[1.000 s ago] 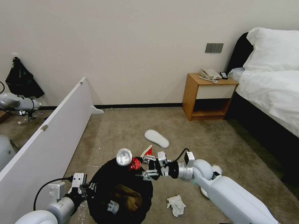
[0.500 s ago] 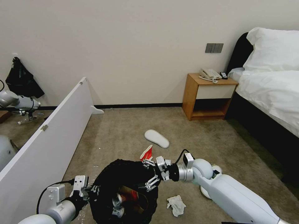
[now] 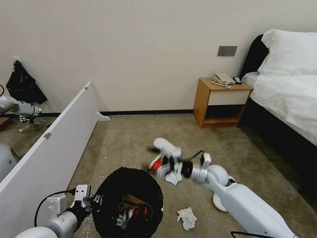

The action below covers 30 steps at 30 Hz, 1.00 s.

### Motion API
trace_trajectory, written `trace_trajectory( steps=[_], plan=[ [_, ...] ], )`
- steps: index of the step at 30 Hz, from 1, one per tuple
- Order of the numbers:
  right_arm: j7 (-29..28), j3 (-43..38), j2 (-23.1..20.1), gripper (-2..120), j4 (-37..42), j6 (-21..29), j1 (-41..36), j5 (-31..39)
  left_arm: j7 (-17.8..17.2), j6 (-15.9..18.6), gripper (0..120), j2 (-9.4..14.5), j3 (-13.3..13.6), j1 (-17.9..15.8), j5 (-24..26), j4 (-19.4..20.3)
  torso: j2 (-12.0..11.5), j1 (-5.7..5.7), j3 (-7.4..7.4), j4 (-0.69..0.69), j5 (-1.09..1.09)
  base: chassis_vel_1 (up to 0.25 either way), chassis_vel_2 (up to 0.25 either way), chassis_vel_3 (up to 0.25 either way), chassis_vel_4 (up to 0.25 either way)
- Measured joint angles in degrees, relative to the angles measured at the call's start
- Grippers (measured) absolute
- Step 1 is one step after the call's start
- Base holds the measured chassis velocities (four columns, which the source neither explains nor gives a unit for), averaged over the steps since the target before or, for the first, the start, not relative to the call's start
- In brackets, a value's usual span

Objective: Pick up the trash bin, then pick up the garbage from the floor and place it into the trash bin.

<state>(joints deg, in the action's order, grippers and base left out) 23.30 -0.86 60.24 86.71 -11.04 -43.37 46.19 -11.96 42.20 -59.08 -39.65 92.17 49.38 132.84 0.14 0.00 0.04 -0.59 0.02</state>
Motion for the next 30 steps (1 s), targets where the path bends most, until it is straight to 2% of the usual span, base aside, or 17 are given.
trace_trajectory(
  steps=[1, 2, 3, 4, 5, 6, 7, 8, 10, 12, 17, 18, 19, 21, 27, 30],
  plan=[
    [-9.4, -2.9, -2.3, 100, 3.7, 0.2, -5.5, -4.0, 0.4, 0.0, 3, -0.1, 0.5, -0.5, -0.2, -0.3, 0.0, 0.0, 0.0, -0.06, 0.0, 0.0, 0.0, 0.0, 0.0],
    [-9.4, -2.9, -2.3, 100, 3.7, 0.2, -5.5, -4.0, 0.4, 0.0, 3, -0.1, 0.5, -0.5, -0.2, -0.3, 0.0, 0.0, 0.0, -0.06, 0.0, 0.0, 0.0, 0.0, 0.0],
    [-13.5, -4.9, -3.5, 100, 6.3, 0.9, -9.0, -5.8, 0.7, 0.0, 3, -0.2, 0.7, -0.9, -0.3, -0.5, 0.0, 0.0, 0.0, -0.11, 0.0, 0.0, 0.0, 0.0, 0.0],
    [-17.2, -7.1, -4.6, 100, 8.8, 1.7, -12.5, -7.5, 1.2, 0.0, 3, -0.4, 0.9, -1.1, -0.3, -0.7, 0.0, 0.0, -0.01, -0.09, 0.0, 0.0, 0.0, 0.0, 0.0],
    [-17.2, -7.1, -4.6, 100, 8.8, 1.7, -12.5, -7.5, 1.2, 0.0, 3, -0.4, 0.9, -1.1, -0.3, -0.7, 0.0, 0.0, -0.01, -0.09, 0.0, 0.0, 0.0, 0.0, 0.0],
    [-21.1, -9.4, -5.4, 100, 11.0, 2.4, -15.6, -9.5, 1.5, -0.1, 3, -0.4, 1.0, -1.3, -0.3, -0.9, 0.0, 0.0, -0.01, -0.07, -0.03, 0.0, 0.0, 0.0, 0.0],
    [-21.1, -9.4, -5.4, 100, 11.0, 2.4, -15.6, -9.5, 1.5, -0.1, 3, -0.4, 1.0, -1.3, -0.3, -0.9, 0.0, 0.0, -0.01, -0.07, -0.03, 0.0, 0.0, 0.0, 0.0],
    [-26.2, -11.8, -5.9, 100, 13.0, 3.5, -19.1, -11.9, 2.0, -0.2, 3, -0.3, 1.1, -1.2, -0.4, -1.0, 0.0, 0.0, -0.01, -0.03, -0.02, 0.0, 0.0, 0.0, 0.0],
    [-28.1, -12.8, -6.0, 100, 13.7, 3.9, -20.5, -12.7, 2.2, -0.2, 3, -0.2, 1.1, -1.2, -0.4, -1.0, 0.0, 0.0, -0.01, -0.03, 0.0, 0.0, 0.0, 0.0, 0.0],
    [-32.9, -15.3, -5.5, 100, 16.0, 4.8, -24.8, -14.8, 2.4, -0.3, 3, 0.3, 0.8, -0.2, -0.4, -0.2, 0.0, 0.0, -0.02, -0.04, -0.03, 0.0, 0.0, 0.0, 0.0],
    [-33.4, -16.7, -4.3, 100, 16.5, 4.1, -27.6, -16.5, 2.0, -0.2, 3, -0.1, -0.5, 1.7, -0.8, 1.0, 0.0, 0.0, -0.01, 0.02, 0.02, 0.0, 0.0, 0.0, 0.0],
    [-31.4, -19.9, -3.4, 100, 16.6, 2.6, -31.4, -18.4, 1.9, -0.2, 3, -0.3, -0.8, 2.7, -1.6, 1.1, 0.0, -0.01, -0.02, 0.01, -0.02, 0.0, 0.0, 0.0, 0.0],
    [-31.4, -19.9, -3.4, 100, 16.6, 2.6, -31.4, -18.4, 1.9, -0.2, 3, -0.3, -0.8, 2.7, -1.6, 1.1, 0.0, -0.01, -0.02, 0.01, -0.02, 0.0, 0.0, 0.0, 0.0],
    [-27.5, -23.9, -1.5, 100, 16.5, 0.3, -35.8, -21.0, 2.1, -0.2, 3, 0.7, -1.1, 3.7, -1.7, 1.2, 0.0, 0.0, -0.01, -0.07, -0.02, 0.0, 0.0, 0.0, 0.0],
    [-26.3, -25.6, 3.5, 100, 16.2, -1.6, -37.5, -25.6, 2.2, -0.3, 3, 1.6, -2.2, 4.8, -1.4, 1.7, 0.0, -0.01, -0.01, 0.0, -0.01, 0.0, 0.0, 0.0, 0.0],
    [-26.3, -25.5, 4.6, 100, 16.3, -1.6, -37.7, -26.3, 2.3, -0.4, 3, 1.6, -2.6, 5.4, -1.3, 1.9, 0.0, 0.0, -0.01, -0.01, -0.02, 0.0, 0.0, 0.0, 0.0]
  ],
)
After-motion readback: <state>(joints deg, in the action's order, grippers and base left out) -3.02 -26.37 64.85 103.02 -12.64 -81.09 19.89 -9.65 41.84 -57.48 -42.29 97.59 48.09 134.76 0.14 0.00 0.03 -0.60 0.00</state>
